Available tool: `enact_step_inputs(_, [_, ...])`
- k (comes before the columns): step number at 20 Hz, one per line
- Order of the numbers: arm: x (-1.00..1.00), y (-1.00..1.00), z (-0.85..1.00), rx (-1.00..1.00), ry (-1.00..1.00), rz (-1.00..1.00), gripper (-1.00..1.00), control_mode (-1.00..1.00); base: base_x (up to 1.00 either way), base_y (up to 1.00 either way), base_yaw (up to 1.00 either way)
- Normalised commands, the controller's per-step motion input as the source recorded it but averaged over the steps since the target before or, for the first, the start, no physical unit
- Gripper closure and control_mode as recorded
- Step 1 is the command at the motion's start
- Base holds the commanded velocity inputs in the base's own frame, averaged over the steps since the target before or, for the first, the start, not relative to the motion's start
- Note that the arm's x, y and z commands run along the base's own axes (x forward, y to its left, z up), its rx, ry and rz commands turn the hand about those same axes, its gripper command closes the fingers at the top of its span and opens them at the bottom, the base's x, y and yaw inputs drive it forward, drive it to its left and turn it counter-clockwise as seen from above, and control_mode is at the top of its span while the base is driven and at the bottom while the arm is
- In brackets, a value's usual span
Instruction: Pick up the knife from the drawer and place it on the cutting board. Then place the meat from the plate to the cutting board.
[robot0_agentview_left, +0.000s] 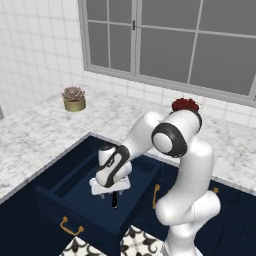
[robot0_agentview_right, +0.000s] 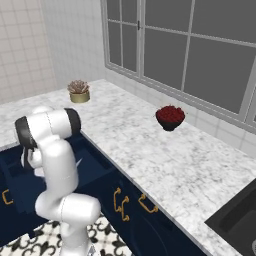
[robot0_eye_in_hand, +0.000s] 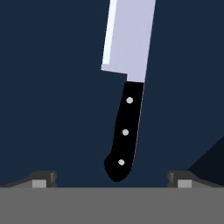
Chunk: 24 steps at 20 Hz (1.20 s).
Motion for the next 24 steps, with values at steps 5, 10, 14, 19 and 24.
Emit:
enact_step_inputs(5, [0.10, 0.00, -0.31, 0.00, 0.00, 0.00, -1.00, -1.00, 0.00, 0.00, 0.00])
enact_step_inputs(10, [0.05, -0.01, -0.34, 0.00, 0.00, 0.00, -1.00, -1.00, 0.00, 0.00, 0.00])
enact_step_inputs(14, [0.01, -0.10, -0.30, 0.00, -0.04, 0.00, -1.00, -1.00, 0.00, 0.00, 0.00])
enact_step_inputs(19, [0.14, -0.02, -0.55, 0.00, -0.13, 0.01, -1.00, -1.00, 0.00, 0.00, 0.00])
enact_step_inputs(24, [0.03, 0.06, -0.98, 0.00, -0.35, 0.04, 1.00, -1.00, 0.00, 0.00, 0.00])
